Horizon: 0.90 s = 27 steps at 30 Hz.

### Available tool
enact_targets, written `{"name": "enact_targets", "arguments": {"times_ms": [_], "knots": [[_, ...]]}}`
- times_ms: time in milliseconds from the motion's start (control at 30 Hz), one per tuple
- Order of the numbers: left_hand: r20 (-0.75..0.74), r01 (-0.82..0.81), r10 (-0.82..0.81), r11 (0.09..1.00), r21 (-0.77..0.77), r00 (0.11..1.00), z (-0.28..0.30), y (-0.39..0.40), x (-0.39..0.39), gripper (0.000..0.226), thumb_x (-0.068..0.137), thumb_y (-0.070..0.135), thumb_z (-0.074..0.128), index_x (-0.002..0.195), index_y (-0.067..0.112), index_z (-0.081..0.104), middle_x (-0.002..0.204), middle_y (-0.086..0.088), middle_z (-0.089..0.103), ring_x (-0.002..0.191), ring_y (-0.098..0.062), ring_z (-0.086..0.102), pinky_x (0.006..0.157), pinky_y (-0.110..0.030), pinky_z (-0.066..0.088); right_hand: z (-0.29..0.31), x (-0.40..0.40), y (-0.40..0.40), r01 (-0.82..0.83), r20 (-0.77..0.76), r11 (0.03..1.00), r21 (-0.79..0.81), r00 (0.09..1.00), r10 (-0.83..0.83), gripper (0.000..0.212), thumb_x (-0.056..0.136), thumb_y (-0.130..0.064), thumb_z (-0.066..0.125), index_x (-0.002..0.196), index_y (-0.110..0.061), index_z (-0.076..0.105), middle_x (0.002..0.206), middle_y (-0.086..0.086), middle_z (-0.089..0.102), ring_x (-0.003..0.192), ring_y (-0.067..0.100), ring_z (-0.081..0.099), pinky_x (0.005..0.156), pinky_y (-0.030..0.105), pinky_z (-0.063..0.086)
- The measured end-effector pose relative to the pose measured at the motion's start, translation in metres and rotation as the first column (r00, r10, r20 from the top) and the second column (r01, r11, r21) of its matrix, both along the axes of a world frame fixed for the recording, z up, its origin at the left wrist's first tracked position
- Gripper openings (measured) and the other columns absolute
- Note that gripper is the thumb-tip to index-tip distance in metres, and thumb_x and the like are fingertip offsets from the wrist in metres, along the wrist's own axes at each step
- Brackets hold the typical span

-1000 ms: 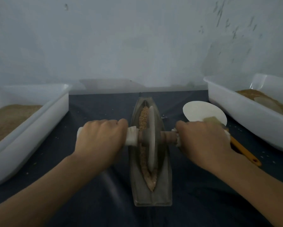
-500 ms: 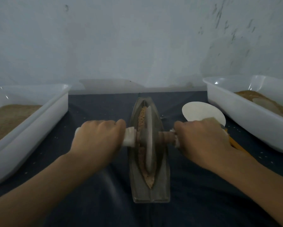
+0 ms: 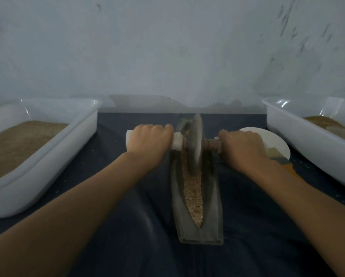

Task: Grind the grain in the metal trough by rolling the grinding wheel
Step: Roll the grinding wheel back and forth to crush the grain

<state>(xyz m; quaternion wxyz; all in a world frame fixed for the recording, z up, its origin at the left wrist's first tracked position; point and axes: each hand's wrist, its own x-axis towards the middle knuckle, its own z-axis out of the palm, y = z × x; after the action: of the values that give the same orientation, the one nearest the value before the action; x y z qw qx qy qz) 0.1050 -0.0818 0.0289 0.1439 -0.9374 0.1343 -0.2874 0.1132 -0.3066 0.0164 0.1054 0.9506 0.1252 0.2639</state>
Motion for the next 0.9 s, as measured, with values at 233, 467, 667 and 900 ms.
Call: {"name": "enact_targets", "arguments": {"times_ms": [233, 467, 667, 900], "knots": [[0.028, 0.194, -0.193, 0.98, -0.034, 0.981, -0.005, 0.027, -0.092, 0.044, 0.046, 0.012, 0.08, 0.069, 0.018, 0.043, 0.054, 0.001, 0.047, 0.04, -0.024, 0.044, 0.044, -0.026, 0.023, 0.01, -0.095, -0.016, -0.186, 0.037, 0.979, -0.086, 0.981, 0.19, 0.051, 0.056, -0.022, 0.084, 0.065, -0.022, 0.034, 0.046, -0.004, 0.039, 0.036, 0.018, 0.03, 0.047, 0.021, 0.012], [0.034, 0.053, -0.051, 0.998, -0.042, 0.998, -0.018, 0.018, -0.034, 0.034, 0.064, 0.017, 0.075, 0.071, 0.02, 0.042, 0.06, 0.001, 0.057, 0.048, -0.025, 0.054, 0.046, -0.027, 0.019, 0.008, -0.034, 0.001, -0.018, 0.03, 0.992, -0.122, 0.999, 0.022, 0.021, 0.079, -0.021, 0.064, 0.077, -0.02, 0.043, 0.07, 0.0, 0.06, 0.061, 0.027, 0.058, 0.05, 0.031, 0.028], [-0.02, -0.007, 0.007, 1.0, -0.026, 1.0, -0.002, 0.006, 0.01, 0.027, 0.082, 0.022, 0.061, 0.082, 0.022, 0.033, 0.084, -0.001, 0.062, 0.073, -0.027, 0.061, 0.054, -0.033, 0.025, 0.009, 0.005, 0.004, 0.048, -0.023, 0.998, -0.028, 0.999, -0.048, 0.013, 0.085, -0.025, 0.057, 0.087, -0.02, 0.045, 0.085, 0.005, 0.064, 0.077, 0.032, 0.061, 0.056, 0.033, 0.028], [-0.037, 0.138, -0.137, 0.99, 0.026, 0.99, -0.008, 0.027, -0.069, 0.052, 0.054, 0.036, 0.078, 0.072, 0.028, 0.03, 0.052, 0.007, 0.031, 0.044, -0.015, 0.024, 0.046, -0.024, 0.005, 0.012, -0.09, -0.009, -0.133, 0.019, 0.987, -0.094, 0.991, 0.135, 0.054, 0.049, -0.025, 0.085, 0.064, -0.025, 0.032, 0.047, -0.008, 0.029, 0.039, 0.012, 0.019, 0.048, 0.019, 0.003]]}}
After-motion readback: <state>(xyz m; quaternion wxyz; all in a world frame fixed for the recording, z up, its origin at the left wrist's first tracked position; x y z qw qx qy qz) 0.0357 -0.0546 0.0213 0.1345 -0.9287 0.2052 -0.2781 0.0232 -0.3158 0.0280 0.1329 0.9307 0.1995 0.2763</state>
